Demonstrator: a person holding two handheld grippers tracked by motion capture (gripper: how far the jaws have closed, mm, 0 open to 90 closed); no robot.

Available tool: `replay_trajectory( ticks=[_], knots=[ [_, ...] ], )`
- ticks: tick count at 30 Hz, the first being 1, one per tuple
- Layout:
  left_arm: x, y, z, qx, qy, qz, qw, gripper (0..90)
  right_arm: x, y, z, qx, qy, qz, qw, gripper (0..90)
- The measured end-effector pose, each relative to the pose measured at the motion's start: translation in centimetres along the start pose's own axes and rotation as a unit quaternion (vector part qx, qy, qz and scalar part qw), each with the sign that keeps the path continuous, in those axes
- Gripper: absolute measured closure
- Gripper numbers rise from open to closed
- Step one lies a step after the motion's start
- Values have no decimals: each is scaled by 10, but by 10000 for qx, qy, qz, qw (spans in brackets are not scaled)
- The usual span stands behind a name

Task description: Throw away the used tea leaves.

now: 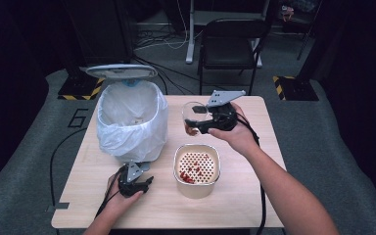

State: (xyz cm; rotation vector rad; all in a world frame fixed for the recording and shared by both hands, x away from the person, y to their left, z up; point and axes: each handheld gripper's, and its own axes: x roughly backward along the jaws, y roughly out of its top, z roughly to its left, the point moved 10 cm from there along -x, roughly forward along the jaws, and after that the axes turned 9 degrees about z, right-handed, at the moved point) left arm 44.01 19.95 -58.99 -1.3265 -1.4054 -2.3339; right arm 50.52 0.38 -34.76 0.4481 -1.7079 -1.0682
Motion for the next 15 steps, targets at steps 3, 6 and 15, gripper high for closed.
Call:
replay_trajectory(
  ticks=[3,6,15],
  knots=[
    [0,0,0,-3,-5,0,10000,314,1,5,1,-27,2,-27,10000,443],
    [0,0,0,-1,-4,-4,10000,314,1,11,2,-52,30,-9,10000,443],
    [-1,1,-1,58,-39,-46,10000,315,-5,29,5,-105,49,38,9999,443]
  ],
)
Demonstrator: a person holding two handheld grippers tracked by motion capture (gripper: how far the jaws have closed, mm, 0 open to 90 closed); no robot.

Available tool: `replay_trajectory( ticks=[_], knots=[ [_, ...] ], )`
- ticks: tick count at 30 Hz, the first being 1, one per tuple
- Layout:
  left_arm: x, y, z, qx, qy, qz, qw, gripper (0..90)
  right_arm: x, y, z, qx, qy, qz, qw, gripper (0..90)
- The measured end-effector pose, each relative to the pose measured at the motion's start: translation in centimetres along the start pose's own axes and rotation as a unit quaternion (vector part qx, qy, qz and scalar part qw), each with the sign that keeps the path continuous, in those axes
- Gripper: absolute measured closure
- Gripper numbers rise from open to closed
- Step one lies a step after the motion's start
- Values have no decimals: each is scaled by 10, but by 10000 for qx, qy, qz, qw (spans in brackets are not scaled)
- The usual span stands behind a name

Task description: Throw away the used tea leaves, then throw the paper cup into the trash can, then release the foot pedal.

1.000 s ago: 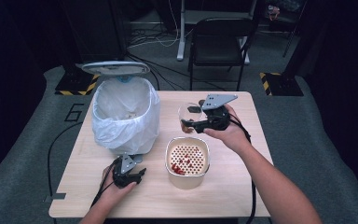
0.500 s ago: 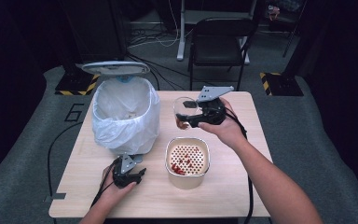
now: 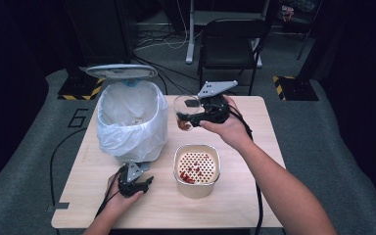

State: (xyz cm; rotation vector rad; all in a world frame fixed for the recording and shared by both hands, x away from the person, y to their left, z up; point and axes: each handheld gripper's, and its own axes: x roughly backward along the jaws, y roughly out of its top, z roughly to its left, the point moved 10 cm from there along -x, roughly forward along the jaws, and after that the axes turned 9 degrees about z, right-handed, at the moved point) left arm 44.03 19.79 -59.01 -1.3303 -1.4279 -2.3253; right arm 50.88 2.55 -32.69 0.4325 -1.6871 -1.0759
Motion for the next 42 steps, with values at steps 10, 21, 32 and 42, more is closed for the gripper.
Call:
replay_trajectory(
  ticks=[10,21,32,42],
  knots=[
    [2,0,3,-174,54,69,9998,315,-9,27,3,-7,51,10,10000,443],
    [1,0,3,-159,4,69,9998,316,-15,72,15,156,112,-72,9998,443],
    [2,0,3,-155,37,71,9998,316,-33,97,31,209,335,-147,9991,441],
    [2,0,3,-169,38,74,9998,316,-69,98,35,115,340,-46,9993,423]
  ],
)
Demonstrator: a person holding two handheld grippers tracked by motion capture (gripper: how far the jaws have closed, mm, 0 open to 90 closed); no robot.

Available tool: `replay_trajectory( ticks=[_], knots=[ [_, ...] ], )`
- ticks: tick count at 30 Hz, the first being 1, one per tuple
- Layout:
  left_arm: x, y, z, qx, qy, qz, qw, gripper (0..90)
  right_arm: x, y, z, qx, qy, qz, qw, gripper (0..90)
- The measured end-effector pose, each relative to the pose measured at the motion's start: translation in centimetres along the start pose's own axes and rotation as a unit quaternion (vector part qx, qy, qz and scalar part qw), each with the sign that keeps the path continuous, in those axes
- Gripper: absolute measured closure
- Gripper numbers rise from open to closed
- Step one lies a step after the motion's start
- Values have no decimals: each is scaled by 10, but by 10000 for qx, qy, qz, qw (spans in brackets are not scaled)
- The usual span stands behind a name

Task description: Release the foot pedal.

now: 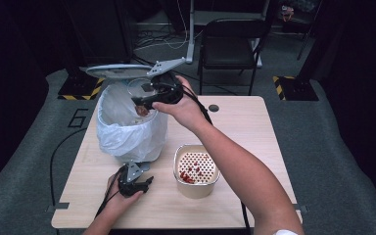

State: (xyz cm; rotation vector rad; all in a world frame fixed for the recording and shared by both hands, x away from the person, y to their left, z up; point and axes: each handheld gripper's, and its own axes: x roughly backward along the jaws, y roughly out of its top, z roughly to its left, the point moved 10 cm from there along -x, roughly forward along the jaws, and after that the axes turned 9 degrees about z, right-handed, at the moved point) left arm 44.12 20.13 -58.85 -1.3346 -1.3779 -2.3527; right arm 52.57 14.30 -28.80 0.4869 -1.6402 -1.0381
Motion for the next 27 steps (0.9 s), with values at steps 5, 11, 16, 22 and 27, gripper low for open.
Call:
replay_trajectory(
  ticks=[5,11,16,22,27],
  knots=[
    [0,0,-1,7,-25,1,10000,316,-10,2,0,-58,-13,11,10000,422],
    [0,0,-1,10,-18,-2,10000,316,-19,3,-2,-137,-30,-25,9999,423],
    [0,0,0,-5,24,-3,10000,316,-28,5,-4,-184,-72,-35,9998,423],
    [0,0,0,2,9,-2,10000,316,-41,6,-6,-335,-147,-59,9993,422],
    [0,0,0,-13,17,-1,10000,316,-53,5,-7,-457,-185,-58,9988,415]
  ],
)
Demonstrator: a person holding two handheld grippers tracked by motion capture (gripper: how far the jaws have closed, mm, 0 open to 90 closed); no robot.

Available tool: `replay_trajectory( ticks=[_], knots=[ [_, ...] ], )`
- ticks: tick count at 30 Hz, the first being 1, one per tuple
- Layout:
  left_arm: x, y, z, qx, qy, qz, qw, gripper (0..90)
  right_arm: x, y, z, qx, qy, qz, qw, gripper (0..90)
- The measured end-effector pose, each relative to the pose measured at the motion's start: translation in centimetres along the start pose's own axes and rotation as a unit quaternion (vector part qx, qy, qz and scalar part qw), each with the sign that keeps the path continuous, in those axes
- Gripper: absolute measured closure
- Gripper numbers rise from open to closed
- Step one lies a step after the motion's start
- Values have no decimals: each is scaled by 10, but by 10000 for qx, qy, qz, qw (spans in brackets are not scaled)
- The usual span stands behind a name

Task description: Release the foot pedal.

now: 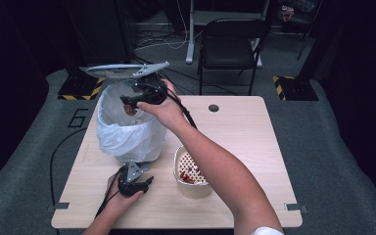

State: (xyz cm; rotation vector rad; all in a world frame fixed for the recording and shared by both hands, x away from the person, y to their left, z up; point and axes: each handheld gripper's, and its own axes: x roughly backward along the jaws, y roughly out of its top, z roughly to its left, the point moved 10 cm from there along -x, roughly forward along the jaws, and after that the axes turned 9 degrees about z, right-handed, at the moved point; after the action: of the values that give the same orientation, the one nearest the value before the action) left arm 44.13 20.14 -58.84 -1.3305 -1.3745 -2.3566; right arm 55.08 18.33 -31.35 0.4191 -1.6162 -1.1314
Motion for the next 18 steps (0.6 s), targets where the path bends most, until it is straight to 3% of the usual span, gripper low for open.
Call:
replay_trajectory(
  ticks=[8,10,13,14,15,16,18],
  knots=[
    [0,0,0,5,-7,-3,10000,317,-14,-1,-4,-220,-137,-14,9997,358],
    [0,0,0,20,-7,-7,10000,318,-19,-2,-4,-307,-229,-39,9993,279],
    [0,0,0,16,-7,-8,10000,318,-23,-4,-5,-327,-337,5,9989,242],
    [0,0,0,13,-3,-6,10000,317,-24,-5,-5,-364,-427,-71,9984,185],
    [-1,1,0,60,51,-96,9999,317,-24,-6,-6,-375,-431,-86,9983,164],
    [0,0,-1,32,-64,-15,10000,316,-24,-6,-7,-401,-460,-114,9981,149],
    [0,0,-1,-8,-37,-21,10000,314,-23,-7,-8,-435,-482,-76,9979,148]
  ],
)
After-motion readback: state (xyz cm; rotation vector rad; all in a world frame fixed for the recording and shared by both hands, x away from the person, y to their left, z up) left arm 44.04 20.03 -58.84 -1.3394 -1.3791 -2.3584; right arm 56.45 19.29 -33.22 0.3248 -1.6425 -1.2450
